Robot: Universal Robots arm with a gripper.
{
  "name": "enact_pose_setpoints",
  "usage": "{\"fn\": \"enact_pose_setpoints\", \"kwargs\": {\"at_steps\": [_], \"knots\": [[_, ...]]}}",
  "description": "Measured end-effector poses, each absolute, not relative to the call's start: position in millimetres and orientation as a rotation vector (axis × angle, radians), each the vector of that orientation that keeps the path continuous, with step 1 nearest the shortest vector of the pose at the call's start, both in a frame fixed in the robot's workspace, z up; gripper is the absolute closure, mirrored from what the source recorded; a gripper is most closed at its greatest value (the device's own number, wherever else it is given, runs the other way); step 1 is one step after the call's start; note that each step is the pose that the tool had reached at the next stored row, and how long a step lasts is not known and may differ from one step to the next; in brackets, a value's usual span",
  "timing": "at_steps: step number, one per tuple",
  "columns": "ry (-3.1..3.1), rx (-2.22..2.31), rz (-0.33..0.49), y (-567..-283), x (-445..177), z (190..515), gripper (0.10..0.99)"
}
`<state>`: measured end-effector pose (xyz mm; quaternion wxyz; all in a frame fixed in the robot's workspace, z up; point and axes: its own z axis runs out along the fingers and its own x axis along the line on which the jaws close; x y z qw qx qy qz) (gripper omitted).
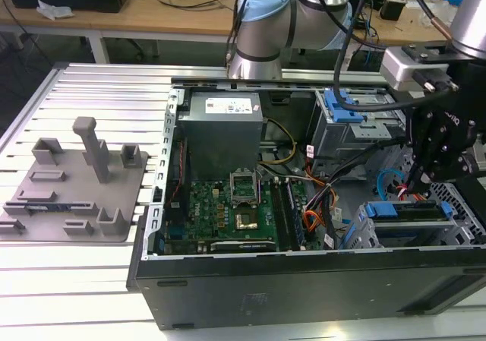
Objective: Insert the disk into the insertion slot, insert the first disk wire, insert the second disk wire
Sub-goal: 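Insert the second disk wire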
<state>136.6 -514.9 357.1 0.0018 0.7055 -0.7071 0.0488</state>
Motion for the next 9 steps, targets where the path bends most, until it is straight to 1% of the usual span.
{"fn": "enact_pose_setpoints", "kwargs": {"at_steps": [4, 9], "knots": [[-2.249, 2.240, 0.073, -528.0, 136.9, 355.2, 0.925], [-2.249, 2.241, 0.065, -530.0, 137.8, 354.3, 0.925]]}}
